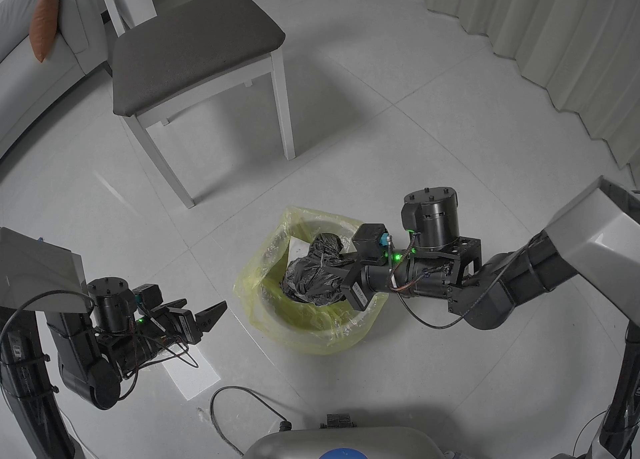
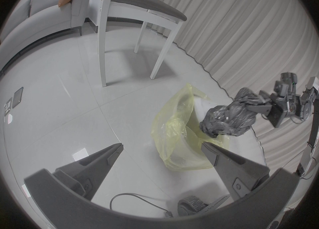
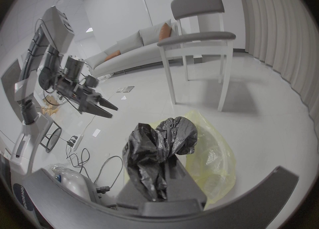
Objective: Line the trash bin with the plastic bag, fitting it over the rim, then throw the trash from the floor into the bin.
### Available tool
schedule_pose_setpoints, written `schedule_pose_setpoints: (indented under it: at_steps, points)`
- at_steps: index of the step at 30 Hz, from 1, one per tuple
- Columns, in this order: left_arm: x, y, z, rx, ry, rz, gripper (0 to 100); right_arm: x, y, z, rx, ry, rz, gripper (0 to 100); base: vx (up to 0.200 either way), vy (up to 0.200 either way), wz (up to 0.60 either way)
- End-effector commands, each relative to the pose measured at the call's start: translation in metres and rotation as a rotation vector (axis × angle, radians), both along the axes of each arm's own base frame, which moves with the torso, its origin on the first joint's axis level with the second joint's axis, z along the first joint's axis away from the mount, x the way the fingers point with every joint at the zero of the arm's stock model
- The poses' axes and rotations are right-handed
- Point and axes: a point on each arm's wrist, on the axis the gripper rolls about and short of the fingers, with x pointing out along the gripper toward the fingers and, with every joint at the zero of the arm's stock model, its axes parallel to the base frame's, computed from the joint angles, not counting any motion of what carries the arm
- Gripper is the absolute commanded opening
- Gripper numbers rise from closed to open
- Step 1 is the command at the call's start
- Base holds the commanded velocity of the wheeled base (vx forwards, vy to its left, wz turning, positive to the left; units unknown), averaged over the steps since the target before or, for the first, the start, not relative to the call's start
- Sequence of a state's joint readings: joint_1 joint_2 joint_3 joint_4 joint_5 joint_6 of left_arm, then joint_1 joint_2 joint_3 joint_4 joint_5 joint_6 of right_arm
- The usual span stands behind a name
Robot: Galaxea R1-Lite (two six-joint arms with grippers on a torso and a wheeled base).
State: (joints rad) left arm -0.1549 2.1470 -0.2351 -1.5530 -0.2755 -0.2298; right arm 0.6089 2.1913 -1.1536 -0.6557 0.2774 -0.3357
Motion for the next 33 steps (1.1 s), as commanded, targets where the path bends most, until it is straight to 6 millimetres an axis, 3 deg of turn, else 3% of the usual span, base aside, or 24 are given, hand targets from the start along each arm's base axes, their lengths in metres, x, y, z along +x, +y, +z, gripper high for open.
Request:
schedule_pose_setpoints:
  at_steps: [1,12,21,33]
  points:
    - [-0.001,0.001,0.003,-0.003,-0.018,0.002,100,0.014,-0.003,-0.025,-0.027,0.044,-0.022,0,0.000,0.000,0.00]
    - [-0.002,0.001,0.002,-0.002,-0.012,0.002,100,0.017,-0.005,-0.029,-0.025,0.055,-0.014,0,0.000,0.000,0.00]
    - [-0.003,0.001,0.000,-0.003,0.000,0.004,100,0.006,-0.007,-0.042,-0.064,0.106,-0.002,0,0.000,0.000,0.00]
    - [-0.003,0.002,-0.001,-0.003,0.004,0.005,100,0.030,0.002,-0.035,-0.023,0.047,-0.016,0,0.000,0.000,0.00]
